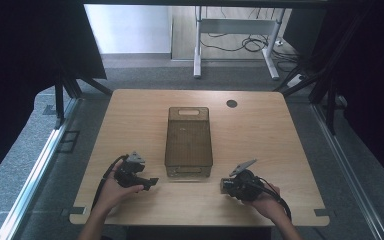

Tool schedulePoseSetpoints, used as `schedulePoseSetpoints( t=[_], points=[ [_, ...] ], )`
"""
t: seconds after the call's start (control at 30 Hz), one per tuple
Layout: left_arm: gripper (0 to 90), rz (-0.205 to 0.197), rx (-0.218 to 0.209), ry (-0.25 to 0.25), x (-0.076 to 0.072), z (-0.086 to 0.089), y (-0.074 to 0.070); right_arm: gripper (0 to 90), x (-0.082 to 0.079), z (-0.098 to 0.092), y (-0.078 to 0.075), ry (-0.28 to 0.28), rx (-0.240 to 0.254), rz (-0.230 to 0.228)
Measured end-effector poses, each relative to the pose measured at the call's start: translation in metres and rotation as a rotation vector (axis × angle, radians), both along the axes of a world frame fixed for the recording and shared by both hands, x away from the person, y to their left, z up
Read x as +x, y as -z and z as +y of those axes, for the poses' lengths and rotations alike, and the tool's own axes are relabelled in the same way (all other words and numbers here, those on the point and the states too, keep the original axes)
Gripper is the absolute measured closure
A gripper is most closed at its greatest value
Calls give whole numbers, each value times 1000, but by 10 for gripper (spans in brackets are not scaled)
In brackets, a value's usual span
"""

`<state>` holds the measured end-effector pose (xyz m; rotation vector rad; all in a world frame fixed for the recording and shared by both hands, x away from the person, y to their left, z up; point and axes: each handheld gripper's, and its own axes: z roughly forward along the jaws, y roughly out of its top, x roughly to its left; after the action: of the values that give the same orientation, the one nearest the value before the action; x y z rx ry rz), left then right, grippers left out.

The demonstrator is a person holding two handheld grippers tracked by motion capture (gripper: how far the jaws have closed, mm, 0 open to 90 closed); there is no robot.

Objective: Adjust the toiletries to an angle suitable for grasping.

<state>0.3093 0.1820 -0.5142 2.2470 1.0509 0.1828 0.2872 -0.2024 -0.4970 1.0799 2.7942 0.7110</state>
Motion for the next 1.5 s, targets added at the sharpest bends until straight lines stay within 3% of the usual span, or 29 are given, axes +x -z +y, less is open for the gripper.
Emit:
schedulePoseSetpoints(
  t=[0.5,1.2,1.5],
  points=[
    [231,2,-3,-2,1,2,0,899,23,-1,-2,65,16,-18],
    [231,-1,-3,-3,0,2,0,891,30,-1,0,116,41,-40],
    [231,-2,-1,-3,0,2,-1,845,18,-10,-22,118,87,-94]
  ],
)
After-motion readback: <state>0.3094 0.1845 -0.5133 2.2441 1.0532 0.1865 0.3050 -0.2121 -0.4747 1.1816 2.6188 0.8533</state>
